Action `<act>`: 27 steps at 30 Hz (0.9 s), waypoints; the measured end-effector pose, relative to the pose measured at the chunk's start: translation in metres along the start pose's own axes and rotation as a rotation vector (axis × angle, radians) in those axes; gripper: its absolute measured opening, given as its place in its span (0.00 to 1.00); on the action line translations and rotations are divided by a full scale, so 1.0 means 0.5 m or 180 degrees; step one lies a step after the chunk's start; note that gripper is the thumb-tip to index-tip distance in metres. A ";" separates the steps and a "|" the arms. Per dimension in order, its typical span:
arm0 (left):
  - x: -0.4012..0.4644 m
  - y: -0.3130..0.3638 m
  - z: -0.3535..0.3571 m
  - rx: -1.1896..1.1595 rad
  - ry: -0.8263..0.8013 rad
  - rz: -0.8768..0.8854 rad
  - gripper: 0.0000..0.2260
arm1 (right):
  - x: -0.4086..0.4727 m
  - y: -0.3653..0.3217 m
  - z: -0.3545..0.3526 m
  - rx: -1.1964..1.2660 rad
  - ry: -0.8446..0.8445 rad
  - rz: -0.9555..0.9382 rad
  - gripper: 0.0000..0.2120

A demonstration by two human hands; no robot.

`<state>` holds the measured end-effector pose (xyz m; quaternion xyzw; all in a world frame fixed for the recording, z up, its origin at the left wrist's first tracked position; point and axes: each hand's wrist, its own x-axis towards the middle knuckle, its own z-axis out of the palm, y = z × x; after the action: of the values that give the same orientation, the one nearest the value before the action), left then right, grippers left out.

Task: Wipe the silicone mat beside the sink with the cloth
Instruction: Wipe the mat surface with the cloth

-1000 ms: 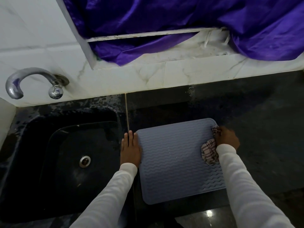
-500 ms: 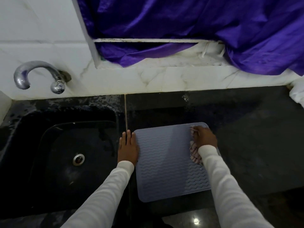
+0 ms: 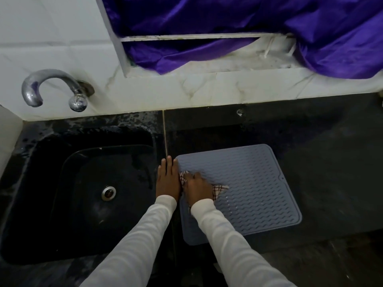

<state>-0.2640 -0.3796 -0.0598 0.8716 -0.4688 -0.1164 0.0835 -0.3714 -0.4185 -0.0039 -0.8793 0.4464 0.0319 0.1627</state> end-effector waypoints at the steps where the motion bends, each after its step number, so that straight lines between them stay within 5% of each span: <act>1: -0.001 0.000 0.001 0.0033 0.0009 -0.0009 0.27 | 0.001 -0.001 -0.003 -0.0005 -0.0028 -0.0020 0.13; 14: -0.002 0.015 -0.010 0.0203 -0.0050 -0.0056 0.26 | 0.028 0.171 -0.055 0.0276 0.0029 0.0268 0.14; 27: 0.002 0.017 -0.013 0.0068 -0.0116 -0.0181 0.25 | 0.058 0.512 -0.159 0.0090 0.0324 0.1501 0.11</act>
<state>-0.2685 -0.3847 -0.0517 0.8832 -0.4465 -0.1295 0.0622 -0.5645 -0.6064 -0.0007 -0.7489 0.6474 0.0184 0.1403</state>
